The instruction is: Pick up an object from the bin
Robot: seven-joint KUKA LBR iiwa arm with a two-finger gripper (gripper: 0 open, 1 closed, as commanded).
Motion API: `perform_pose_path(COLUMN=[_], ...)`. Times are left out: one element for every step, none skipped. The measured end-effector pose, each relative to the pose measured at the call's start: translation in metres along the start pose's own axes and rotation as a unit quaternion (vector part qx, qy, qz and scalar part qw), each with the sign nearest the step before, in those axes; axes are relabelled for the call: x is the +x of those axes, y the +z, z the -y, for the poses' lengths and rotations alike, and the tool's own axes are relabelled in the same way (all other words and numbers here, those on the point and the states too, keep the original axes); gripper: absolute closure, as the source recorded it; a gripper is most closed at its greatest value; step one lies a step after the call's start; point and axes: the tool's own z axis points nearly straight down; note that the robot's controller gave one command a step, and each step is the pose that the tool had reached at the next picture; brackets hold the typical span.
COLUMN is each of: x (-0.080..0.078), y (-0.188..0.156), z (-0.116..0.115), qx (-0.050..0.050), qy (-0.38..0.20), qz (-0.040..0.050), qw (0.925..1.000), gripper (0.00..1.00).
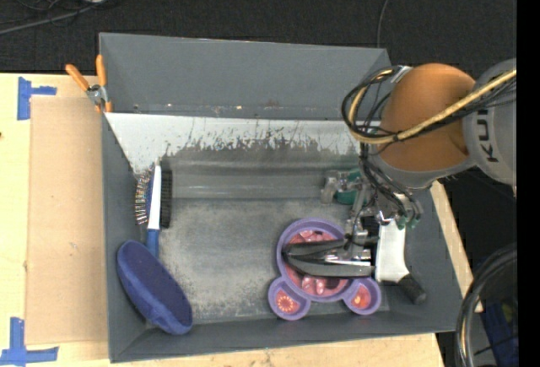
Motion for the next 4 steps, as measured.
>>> perform_pose_path(x=[-0.008,-0.020,-0.026,-0.038], y=[0.042,0.075,0.099,0.100], z=[-0.001,0.007,-0.001,0.005], qx=[-0.001,0.000,-0.002,-0.003], qy=[-0.041,-0.065,-0.100,-0.061], qz=[-0.0007,0.0027,-0.0055,-0.0050], qw=[0.9991,0.9979,0.9950,0.9981], gripper=[0.00,0.00,0.00,0.00])
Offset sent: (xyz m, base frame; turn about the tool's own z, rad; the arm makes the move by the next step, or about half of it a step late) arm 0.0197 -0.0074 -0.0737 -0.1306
